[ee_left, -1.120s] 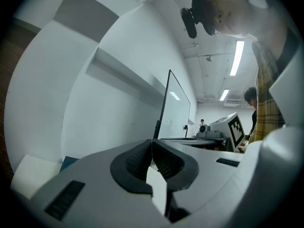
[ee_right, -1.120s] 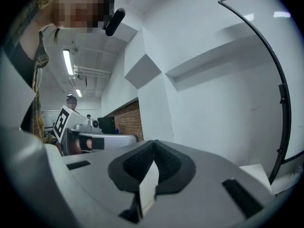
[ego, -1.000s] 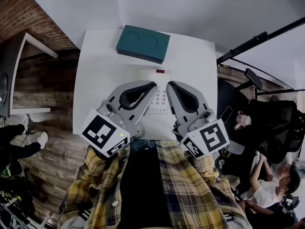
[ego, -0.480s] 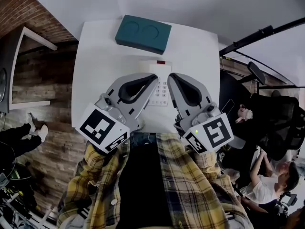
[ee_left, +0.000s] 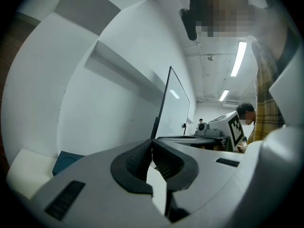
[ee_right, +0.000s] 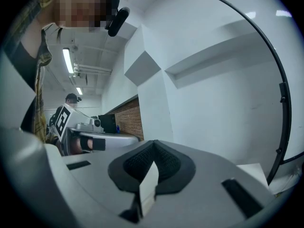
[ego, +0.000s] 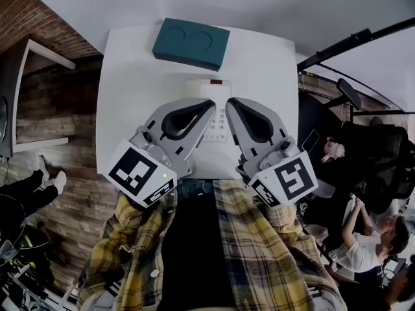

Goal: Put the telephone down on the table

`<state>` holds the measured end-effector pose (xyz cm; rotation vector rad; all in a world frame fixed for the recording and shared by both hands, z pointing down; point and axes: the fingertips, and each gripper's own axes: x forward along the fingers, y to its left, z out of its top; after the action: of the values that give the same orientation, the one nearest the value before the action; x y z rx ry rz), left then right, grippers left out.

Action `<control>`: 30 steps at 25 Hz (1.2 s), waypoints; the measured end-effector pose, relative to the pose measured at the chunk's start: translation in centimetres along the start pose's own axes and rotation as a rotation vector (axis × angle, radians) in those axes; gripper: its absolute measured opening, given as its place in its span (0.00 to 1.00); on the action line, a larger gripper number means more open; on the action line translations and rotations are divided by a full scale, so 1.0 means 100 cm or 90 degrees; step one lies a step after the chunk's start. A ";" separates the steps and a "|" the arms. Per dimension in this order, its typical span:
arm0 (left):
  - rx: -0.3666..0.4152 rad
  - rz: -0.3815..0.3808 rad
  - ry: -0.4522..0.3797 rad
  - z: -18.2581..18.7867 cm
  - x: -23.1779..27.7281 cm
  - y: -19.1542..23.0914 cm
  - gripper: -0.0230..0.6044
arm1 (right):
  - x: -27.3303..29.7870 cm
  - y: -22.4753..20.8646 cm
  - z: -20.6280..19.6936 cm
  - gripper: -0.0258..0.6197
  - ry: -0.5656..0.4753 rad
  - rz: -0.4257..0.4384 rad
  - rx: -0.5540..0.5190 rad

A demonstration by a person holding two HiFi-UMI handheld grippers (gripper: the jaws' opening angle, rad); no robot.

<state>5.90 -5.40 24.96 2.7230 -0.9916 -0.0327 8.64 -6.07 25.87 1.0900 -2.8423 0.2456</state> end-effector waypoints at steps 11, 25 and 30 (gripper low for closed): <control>-0.004 0.003 0.007 -0.004 0.001 0.004 0.06 | 0.000 0.001 -0.003 0.08 0.004 0.001 0.013; -0.030 -0.014 0.003 -0.009 0.007 0.008 0.06 | 0.004 -0.004 -0.012 0.08 0.020 -0.004 0.024; -0.023 -0.018 0.011 -0.012 0.010 0.010 0.06 | 0.006 -0.005 -0.014 0.08 0.027 0.001 0.026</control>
<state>6.17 -6.51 26.39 2.6990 -0.9394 -0.0322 8.57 -6.57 27.42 1.0778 -2.8126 0.3247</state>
